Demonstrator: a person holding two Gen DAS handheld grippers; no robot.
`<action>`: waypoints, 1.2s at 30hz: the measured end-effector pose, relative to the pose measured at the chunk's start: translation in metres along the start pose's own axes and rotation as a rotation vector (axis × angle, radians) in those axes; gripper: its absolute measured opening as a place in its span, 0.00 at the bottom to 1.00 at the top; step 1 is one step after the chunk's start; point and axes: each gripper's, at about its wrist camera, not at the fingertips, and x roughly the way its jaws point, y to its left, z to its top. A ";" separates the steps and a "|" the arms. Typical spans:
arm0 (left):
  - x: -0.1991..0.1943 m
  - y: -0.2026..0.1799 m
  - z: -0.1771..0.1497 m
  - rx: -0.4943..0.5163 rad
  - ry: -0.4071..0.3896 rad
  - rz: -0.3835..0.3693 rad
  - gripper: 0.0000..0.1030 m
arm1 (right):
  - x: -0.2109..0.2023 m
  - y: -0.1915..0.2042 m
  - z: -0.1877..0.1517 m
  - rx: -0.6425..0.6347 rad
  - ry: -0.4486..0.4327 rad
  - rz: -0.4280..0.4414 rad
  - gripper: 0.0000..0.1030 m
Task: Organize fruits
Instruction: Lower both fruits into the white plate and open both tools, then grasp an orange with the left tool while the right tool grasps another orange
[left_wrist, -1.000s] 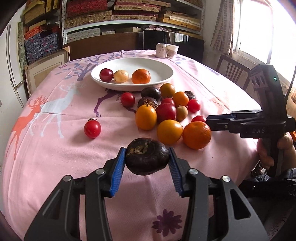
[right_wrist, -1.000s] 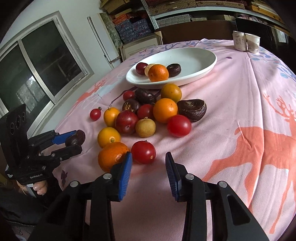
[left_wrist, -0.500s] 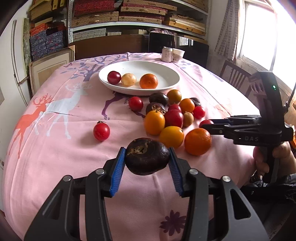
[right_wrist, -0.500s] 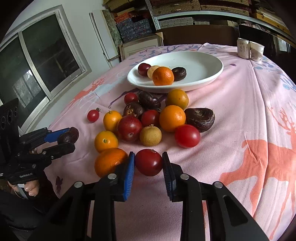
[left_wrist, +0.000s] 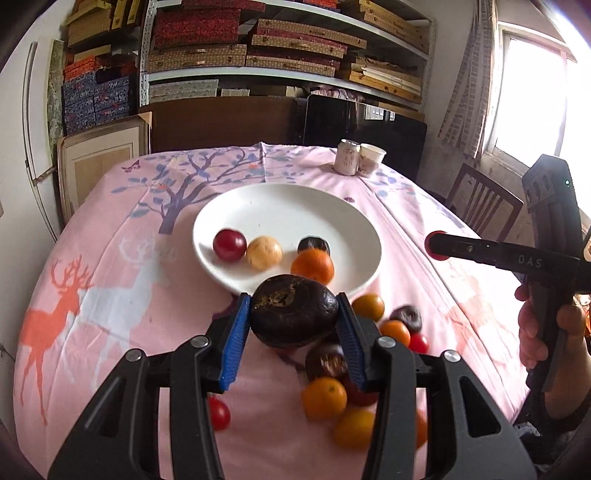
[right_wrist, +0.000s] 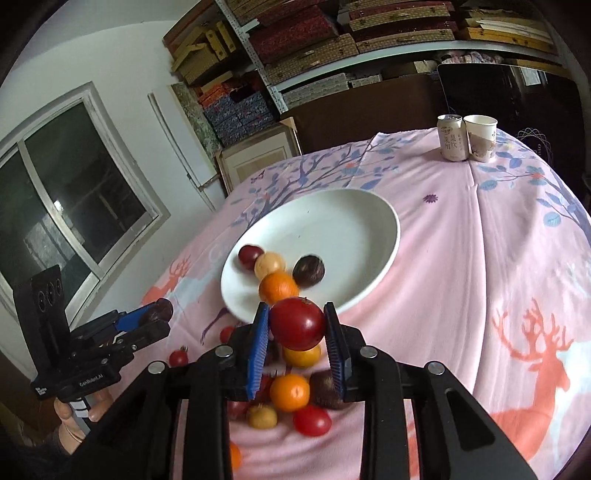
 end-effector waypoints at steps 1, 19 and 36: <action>0.010 0.000 0.011 -0.003 0.003 -0.002 0.44 | 0.008 -0.003 0.009 0.009 -0.009 -0.012 0.29; 0.085 -0.003 0.058 -0.007 0.074 0.030 0.57 | 0.053 -0.038 0.029 0.091 -0.072 -0.037 0.48; -0.013 -0.045 -0.094 0.161 0.131 -0.022 0.47 | -0.008 -0.054 -0.061 0.148 -0.052 -0.002 0.58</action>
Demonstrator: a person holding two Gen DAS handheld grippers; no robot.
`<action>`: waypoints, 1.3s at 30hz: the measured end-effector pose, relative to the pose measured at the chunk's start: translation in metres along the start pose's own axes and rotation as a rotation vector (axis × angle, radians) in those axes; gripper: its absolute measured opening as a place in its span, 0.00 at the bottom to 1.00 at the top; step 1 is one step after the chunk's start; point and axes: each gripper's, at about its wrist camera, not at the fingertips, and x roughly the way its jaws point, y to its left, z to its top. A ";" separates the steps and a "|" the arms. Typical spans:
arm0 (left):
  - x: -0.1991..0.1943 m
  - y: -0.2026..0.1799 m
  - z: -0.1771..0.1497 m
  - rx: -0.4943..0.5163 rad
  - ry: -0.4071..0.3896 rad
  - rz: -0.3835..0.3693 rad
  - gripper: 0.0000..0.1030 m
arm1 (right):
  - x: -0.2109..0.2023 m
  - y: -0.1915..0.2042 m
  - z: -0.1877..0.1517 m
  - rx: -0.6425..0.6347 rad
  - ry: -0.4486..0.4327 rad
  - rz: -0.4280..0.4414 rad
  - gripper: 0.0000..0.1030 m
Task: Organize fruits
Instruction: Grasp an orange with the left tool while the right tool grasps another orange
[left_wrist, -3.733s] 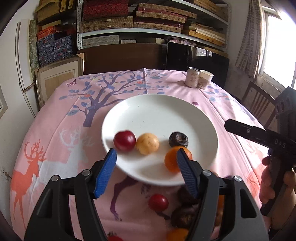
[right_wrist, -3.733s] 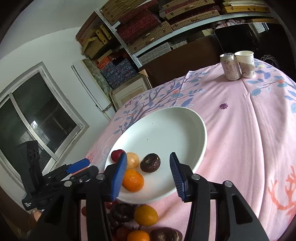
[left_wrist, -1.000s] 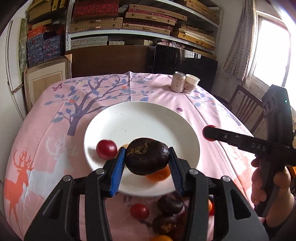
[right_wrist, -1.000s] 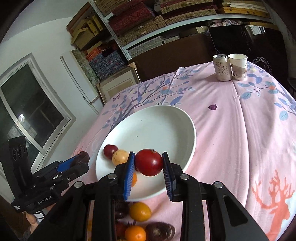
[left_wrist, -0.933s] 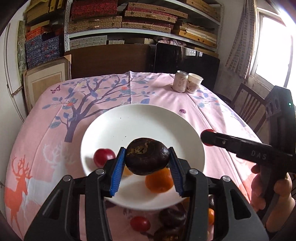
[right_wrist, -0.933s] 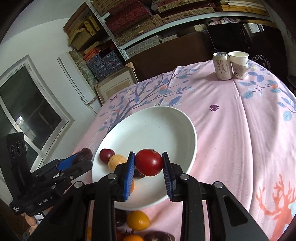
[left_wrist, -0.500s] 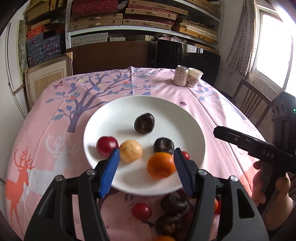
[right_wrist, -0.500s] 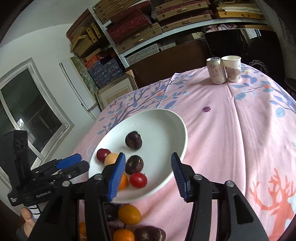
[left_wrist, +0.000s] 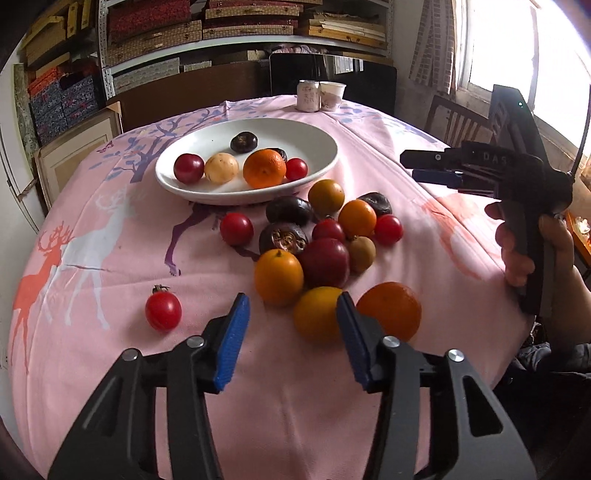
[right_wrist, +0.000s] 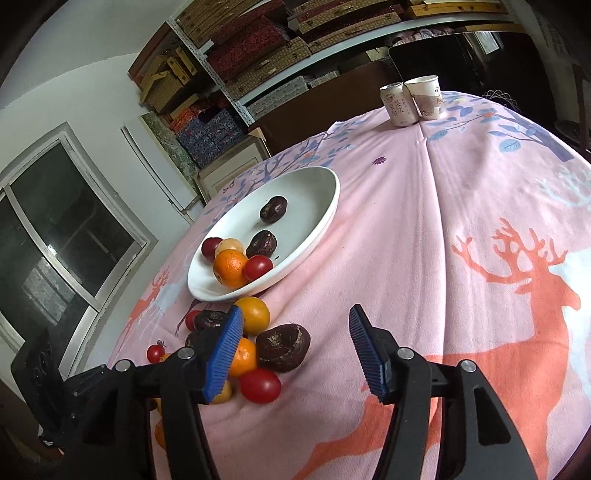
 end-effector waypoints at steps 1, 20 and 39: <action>0.000 -0.001 -0.002 -0.001 -0.003 0.003 0.47 | 0.000 0.001 0.000 -0.003 -0.003 0.001 0.58; 0.019 -0.001 0.003 -0.092 0.019 -0.127 0.42 | -0.006 -0.001 -0.003 0.004 -0.023 0.007 0.58; 0.029 -0.010 -0.007 -0.023 0.063 -0.027 0.41 | -0.010 -0.002 -0.003 0.020 -0.034 0.020 0.58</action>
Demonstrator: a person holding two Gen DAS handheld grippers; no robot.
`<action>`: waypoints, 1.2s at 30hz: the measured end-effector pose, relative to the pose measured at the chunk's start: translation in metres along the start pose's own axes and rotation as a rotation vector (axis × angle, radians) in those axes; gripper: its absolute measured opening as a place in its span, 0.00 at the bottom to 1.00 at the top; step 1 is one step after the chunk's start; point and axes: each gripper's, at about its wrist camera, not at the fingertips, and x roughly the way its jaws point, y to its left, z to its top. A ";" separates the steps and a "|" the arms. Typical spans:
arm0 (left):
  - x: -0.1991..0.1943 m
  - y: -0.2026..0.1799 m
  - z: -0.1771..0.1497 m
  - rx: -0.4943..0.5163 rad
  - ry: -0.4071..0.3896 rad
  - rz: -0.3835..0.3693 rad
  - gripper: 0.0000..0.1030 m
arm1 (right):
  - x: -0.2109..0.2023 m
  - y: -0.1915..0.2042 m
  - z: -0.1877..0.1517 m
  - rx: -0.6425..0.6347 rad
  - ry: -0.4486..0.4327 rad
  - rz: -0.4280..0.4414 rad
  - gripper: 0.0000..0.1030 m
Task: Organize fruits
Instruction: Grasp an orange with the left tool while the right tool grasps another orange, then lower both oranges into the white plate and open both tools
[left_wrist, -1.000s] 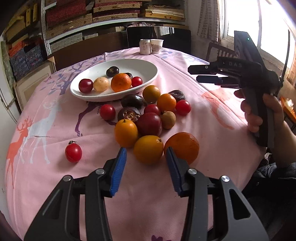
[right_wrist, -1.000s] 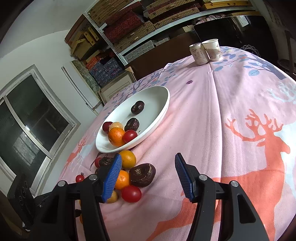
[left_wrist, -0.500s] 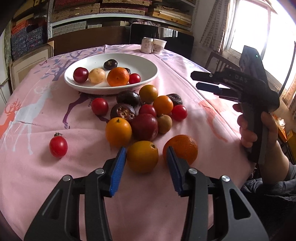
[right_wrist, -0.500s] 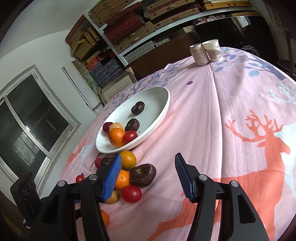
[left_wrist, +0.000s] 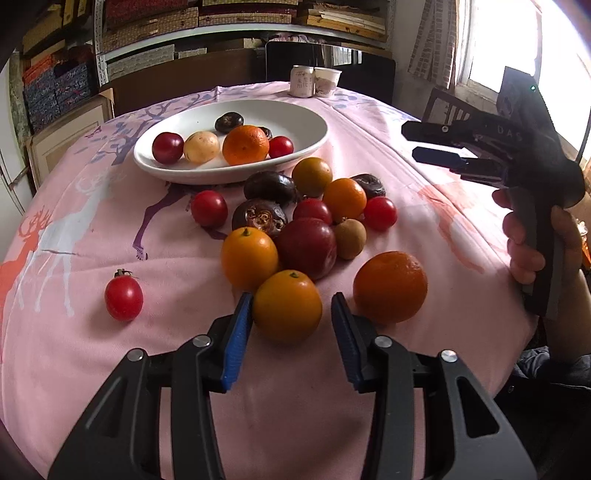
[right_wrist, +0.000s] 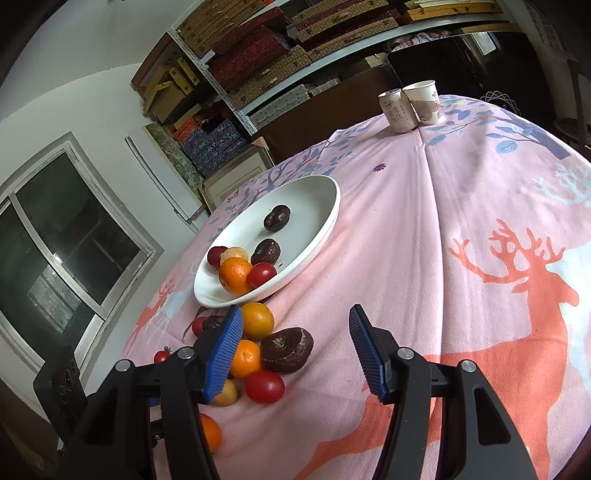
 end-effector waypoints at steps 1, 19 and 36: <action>0.003 0.002 0.000 -0.012 0.008 0.002 0.39 | 0.000 0.000 0.000 -0.002 0.001 0.001 0.58; -0.049 0.047 -0.018 -0.136 -0.039 0.043 0.34 | 0.011 0.111 -0.091 -0.434 0.221 0.024 0.65; -0.052 0.054 0.028 -0.119 -0.118 0.036 0.34 | -0.004 0.093 -0.015 -0.226 0.138 0.107 0.44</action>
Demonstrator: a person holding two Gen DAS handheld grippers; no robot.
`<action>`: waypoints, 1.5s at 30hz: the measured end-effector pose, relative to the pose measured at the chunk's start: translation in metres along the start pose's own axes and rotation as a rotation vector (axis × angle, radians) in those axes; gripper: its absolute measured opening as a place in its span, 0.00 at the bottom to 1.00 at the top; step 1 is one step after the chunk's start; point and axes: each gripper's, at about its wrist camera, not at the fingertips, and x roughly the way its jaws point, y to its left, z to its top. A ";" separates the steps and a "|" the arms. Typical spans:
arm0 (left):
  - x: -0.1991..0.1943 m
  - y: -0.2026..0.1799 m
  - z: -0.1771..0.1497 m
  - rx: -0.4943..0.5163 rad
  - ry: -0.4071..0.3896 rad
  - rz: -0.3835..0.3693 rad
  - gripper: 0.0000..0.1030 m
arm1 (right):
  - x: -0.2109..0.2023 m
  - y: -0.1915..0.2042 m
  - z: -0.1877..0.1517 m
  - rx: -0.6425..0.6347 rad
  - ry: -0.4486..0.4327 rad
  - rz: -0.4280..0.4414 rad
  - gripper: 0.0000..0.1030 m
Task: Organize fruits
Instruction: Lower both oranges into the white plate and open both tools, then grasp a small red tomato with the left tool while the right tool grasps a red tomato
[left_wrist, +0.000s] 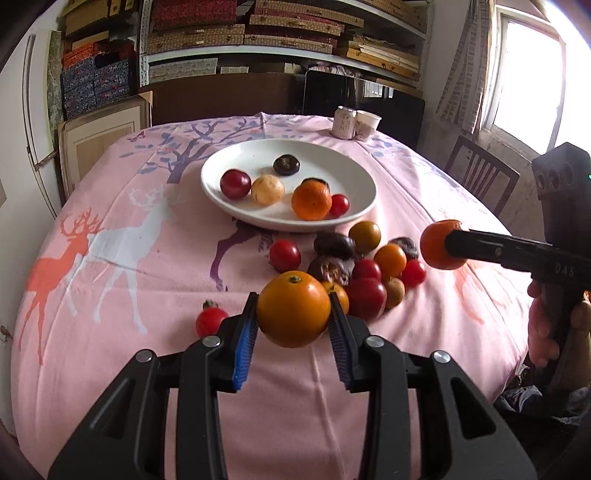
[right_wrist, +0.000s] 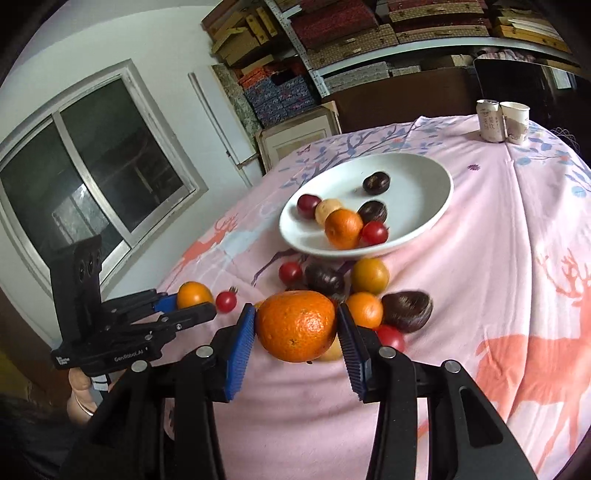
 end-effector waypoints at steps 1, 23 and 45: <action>0.003 0.000 0.009 0.003 -0.007 -0.001 0.35 | 0.000 -0.006 0.011 0.020 -0.015 -0.005 0.44; 0.102 0.016 0.126 -0.057 -0.001 0.035 0.67 | 0.045 -0.089 0.086 0.206 -0.154 -0.174 0.54; 0.051 0.044 -0.024 0.017 0.163 0.160 0.41 | 0.008 -0.097 0.006 0.230 -0.141 -0.141 0.58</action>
